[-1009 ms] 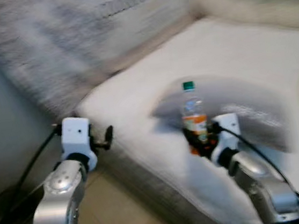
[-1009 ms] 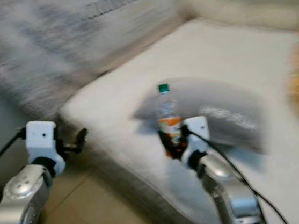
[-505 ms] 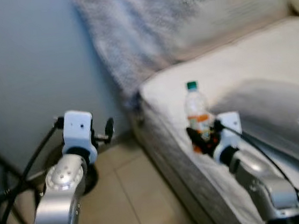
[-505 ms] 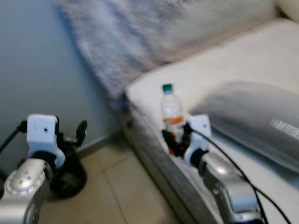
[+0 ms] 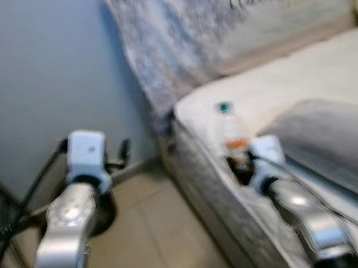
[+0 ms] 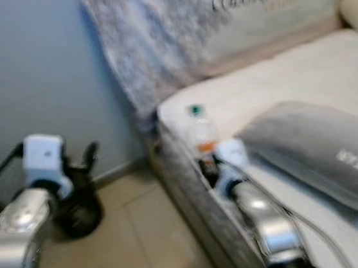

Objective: Clean up the room

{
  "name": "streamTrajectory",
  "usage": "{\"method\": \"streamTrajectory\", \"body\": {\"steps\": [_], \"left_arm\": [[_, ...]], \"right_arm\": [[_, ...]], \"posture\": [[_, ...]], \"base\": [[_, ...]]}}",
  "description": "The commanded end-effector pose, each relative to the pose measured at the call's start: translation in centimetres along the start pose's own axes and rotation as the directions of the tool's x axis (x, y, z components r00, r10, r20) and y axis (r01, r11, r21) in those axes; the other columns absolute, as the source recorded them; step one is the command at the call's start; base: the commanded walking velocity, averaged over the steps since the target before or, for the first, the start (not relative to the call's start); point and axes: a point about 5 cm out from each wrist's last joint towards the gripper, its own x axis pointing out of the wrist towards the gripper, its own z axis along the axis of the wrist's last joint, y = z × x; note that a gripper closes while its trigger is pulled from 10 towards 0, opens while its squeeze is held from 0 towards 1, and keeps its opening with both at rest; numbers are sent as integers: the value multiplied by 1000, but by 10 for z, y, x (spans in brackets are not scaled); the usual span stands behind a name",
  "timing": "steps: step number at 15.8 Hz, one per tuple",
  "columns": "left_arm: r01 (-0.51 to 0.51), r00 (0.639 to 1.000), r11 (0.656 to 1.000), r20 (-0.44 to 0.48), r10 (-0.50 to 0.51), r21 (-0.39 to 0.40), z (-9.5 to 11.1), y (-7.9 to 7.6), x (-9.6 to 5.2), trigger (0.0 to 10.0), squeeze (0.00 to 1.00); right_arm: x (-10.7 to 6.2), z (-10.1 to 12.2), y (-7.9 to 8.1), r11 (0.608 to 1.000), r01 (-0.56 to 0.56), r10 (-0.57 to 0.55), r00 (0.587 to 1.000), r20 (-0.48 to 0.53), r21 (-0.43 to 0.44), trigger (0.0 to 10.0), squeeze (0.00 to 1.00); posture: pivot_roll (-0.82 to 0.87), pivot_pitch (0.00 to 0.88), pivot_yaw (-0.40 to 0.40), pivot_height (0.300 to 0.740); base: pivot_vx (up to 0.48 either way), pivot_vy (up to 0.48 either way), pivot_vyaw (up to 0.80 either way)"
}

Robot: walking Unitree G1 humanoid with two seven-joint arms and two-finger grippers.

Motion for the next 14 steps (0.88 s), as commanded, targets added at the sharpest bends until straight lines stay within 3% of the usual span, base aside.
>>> {"method": "streamTrajectory", "body": {"steps": [1,3,12,14], "left_arm": [[21,1000,1000,10,-21,-1,3,-5,2,10000,0],[20,1000,1000,9,-20,-4,3,-5,2,10000,0],[27,1000,1000,2,-27,1,2,-5,5,10000,0],[29,1000,1000,2,-29,2,2,-5,5,10000,0]], "right_arm": [[-4,3,-8,999,-2,1,1000,14,49,10000,0],[-4,6,-3,998,-60,60,998,25,16,10000,0],[-2,4,-1,996,-91,91,996,19,-5,10000,0],[-2,3,-1,996,-81,80,997,22,41,10000,0]], "posture": [[-48,0,44,740],[-50,0,49,740],[-40,0,47,740],[-38,0,47,740]], "base": [[304,0,0],[306,0,0],[297,0,776],[285,0,0]]}}
